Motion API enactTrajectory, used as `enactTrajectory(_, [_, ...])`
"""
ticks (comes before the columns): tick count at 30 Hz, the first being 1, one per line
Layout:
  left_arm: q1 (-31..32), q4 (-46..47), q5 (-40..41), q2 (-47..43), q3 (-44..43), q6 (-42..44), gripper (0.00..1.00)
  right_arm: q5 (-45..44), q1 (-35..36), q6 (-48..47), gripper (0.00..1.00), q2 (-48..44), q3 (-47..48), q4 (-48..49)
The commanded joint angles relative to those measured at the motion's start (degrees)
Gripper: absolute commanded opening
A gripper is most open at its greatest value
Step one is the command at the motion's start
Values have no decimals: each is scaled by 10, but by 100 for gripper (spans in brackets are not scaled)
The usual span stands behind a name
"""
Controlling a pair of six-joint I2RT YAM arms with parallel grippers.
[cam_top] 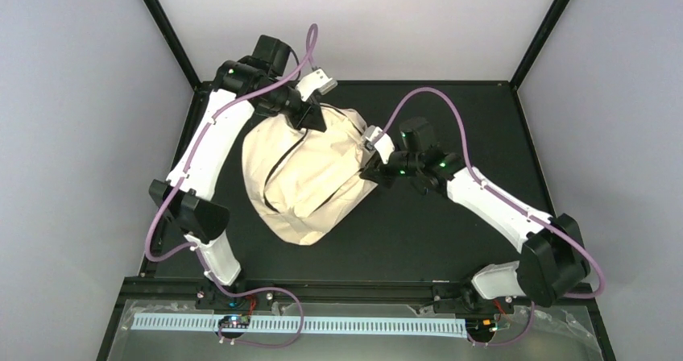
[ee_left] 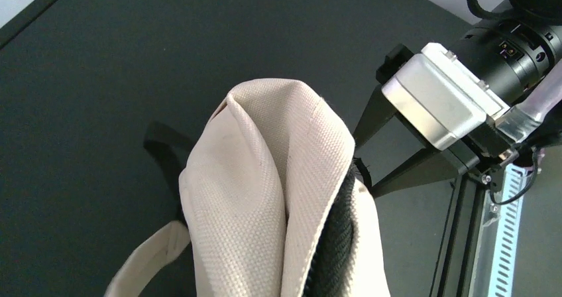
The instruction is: Pack the student bag
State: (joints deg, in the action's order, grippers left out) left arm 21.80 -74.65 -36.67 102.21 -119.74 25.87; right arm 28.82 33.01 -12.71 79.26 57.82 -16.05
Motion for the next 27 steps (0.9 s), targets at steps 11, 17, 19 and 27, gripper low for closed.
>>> enactTrajectory(11, [55, 103, 90, -102, 53, -26, 2, -51, -1, -20, 24, -58, -8, 9])
enactTrajectory(17, [64, 109, 121, -108, 48, -17, 2, -40, -1, -52, 42, -66, 31, -79])
enactTrajectory(19, [66, 109, 122, -109, 48, -15, 2, -43, -1, -74, 42, -67, 38, -101])
enactTrajectory(27, [74, 112, 126, -111, 46, -15, 2, -63, 15, -133, 45, -40, 70, -199])
